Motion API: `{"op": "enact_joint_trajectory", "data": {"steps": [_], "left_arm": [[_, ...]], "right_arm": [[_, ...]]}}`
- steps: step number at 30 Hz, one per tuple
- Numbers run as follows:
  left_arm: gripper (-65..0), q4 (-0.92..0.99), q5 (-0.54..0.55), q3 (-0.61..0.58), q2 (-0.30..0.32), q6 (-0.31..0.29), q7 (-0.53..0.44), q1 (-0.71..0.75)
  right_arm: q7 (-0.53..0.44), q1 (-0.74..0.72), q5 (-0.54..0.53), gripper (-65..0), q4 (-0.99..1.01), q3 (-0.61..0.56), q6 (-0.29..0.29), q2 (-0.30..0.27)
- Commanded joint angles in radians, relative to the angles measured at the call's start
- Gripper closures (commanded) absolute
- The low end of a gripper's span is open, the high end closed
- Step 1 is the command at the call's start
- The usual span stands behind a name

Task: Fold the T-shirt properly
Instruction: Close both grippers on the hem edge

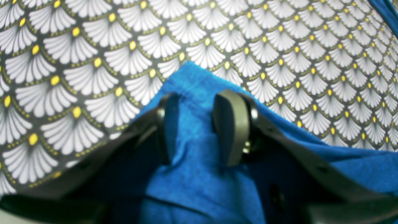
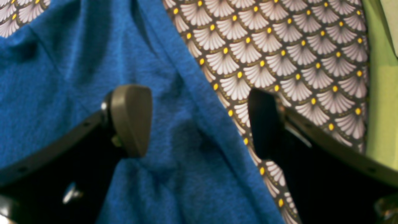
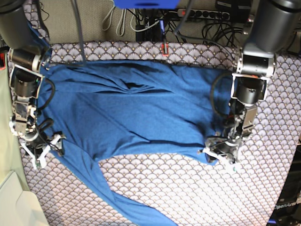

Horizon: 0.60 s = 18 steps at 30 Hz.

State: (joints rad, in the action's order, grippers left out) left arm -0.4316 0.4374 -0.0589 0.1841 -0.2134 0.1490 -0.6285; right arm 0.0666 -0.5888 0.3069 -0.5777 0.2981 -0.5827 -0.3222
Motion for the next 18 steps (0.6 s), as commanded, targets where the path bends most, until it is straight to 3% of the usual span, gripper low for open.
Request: {"op": "enact_joint_trajectory", "data": {"steps": [1,14,18], "left_arm": [[-23.0,-0.013,0.004,0.0,0.004,-0.01,-0.027,-0.038],[-23.0,0.075,0.005,0.001,0.005,-0.008,-0.03,-0.038],[-30.6,0.076,0.005,0.001,0.005,-0.008,-0.029,-0.038]], "right_arm": [[-0.024,-0.033,-0.016,-48.1,-0.018,0.002,0.003,-0.016],[-0.024,-0.033,-0.016,-48.1,-0.02,0.002,0.003,-0.018],[-0.024,-0.033,-0.016,-48.1,-0.02,0.002,0.003,-0.016]]}}
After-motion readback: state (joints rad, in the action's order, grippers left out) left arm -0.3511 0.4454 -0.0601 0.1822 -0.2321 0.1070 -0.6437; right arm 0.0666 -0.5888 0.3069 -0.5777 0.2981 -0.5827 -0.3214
